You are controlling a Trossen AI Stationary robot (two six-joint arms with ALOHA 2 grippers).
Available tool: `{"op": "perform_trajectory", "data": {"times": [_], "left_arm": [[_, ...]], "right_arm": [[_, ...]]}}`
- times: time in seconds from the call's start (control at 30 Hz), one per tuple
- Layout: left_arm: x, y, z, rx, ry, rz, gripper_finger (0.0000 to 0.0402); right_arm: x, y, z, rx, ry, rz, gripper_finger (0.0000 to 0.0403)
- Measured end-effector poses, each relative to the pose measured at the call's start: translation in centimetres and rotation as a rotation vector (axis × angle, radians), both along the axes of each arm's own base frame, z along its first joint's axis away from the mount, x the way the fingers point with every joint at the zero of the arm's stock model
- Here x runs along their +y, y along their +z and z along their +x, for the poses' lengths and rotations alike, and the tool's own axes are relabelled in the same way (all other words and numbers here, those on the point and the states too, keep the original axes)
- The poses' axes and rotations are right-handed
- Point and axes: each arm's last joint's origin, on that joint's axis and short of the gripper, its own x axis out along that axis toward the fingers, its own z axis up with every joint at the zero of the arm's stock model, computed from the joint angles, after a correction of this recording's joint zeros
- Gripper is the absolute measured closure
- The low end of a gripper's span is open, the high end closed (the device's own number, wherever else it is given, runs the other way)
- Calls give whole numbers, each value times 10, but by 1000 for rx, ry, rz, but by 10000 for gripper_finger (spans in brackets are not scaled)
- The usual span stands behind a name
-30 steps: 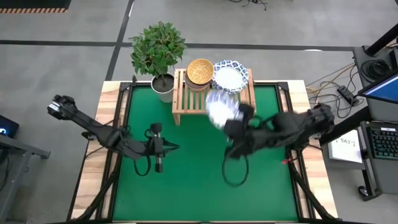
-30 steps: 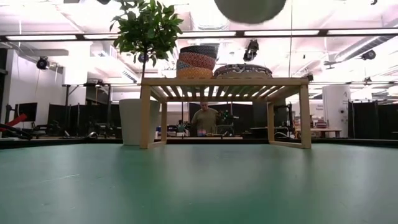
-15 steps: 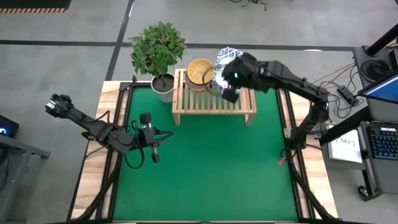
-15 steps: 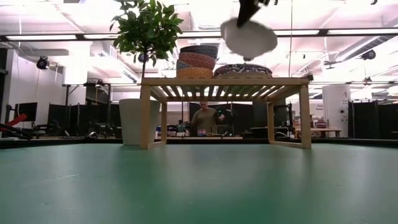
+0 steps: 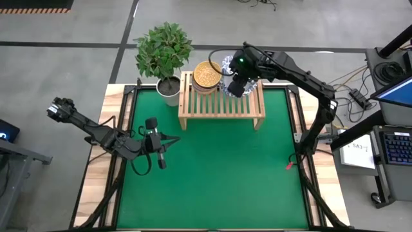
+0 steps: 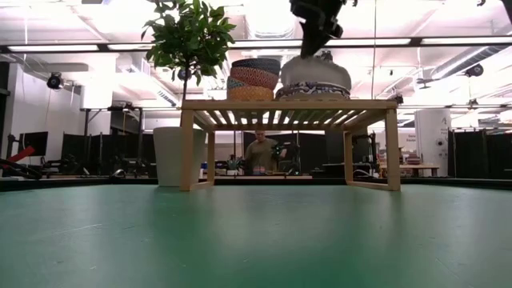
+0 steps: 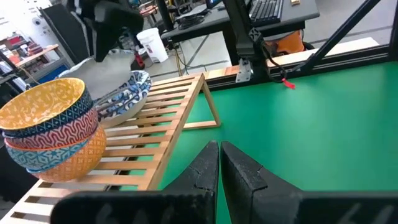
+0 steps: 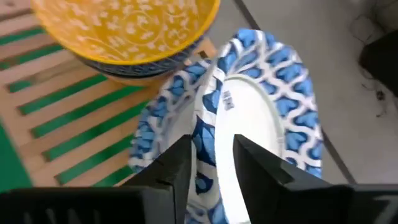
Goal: Place and stack bowls onto a shelf
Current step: Stack the blue patterned bowl on top of the blue patterned bowl on the shelf, then return to home position
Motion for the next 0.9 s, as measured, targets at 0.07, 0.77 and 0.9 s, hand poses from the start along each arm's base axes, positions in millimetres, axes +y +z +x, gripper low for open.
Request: {"op": "perform_trajectory", "data": {"times": [0.07,0.77,0.9], "left_arm": [[0,0,0,1,14,-1,402],[12,-20,-29,86,-109,-91,402],[21,-33,-46,15,-116,-133,402]], "right_arm": [[5,1,1,-22,14,25,292],[123,-32,-18,-475,619,88,294],[136,-77,-34,-553,666,65,294]]}}
